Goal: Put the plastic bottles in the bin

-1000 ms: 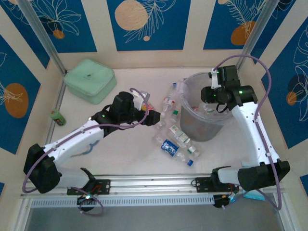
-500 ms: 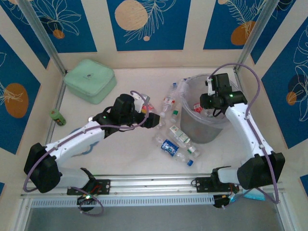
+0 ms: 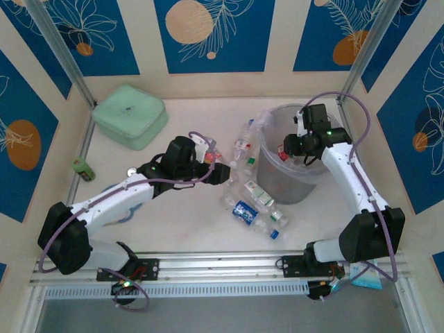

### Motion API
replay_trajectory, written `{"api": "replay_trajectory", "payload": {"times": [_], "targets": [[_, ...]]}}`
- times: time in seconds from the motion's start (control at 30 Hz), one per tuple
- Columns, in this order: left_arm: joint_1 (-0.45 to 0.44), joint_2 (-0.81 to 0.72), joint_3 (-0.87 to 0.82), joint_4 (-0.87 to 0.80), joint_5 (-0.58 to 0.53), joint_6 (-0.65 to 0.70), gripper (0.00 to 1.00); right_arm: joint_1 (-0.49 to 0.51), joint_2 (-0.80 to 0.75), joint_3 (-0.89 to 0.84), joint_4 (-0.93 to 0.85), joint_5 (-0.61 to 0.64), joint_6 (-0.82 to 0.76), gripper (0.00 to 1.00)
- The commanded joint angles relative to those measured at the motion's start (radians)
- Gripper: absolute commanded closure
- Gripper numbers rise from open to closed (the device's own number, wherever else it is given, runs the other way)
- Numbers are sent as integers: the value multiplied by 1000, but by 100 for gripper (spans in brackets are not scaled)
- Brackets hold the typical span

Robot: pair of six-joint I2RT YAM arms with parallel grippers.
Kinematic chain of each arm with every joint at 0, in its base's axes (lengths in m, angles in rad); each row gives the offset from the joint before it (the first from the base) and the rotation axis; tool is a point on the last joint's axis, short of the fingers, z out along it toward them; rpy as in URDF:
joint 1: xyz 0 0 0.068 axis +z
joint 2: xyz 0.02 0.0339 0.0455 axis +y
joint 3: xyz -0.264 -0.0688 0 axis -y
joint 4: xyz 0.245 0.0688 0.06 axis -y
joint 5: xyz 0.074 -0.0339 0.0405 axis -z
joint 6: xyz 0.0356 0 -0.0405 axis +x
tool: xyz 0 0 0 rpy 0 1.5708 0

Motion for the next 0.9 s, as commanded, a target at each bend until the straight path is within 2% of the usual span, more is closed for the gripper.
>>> {"api": "replay_trajectory", "payload": {"times": [0.0,0.1,0.17,0.2,0.33,0.67,0.87], "targets": [[13,13,-9,24,25,-12,5,-21,-16,73,-78,-90,70,41],[16,20,-4,12,18,-13,5,-27,-38,108,-101,-95,86,31],[24,20,6,-20,-15,-12,5,-28,-48,125,-99,-106,96,20],[28,18,10,-31,-24,-11,5,-28,-48,132,-99,-107,98,20],[46,15,12,-53,-45,-20,5,-28,-9,175,-80,-106,101,19],[71,38,-8,-71,-145,-142,8,-60,147,187,67,-124,140,31],[71,107,27,-83,-243,-249,8,-123,166,138,166,-45,148,31]]}}
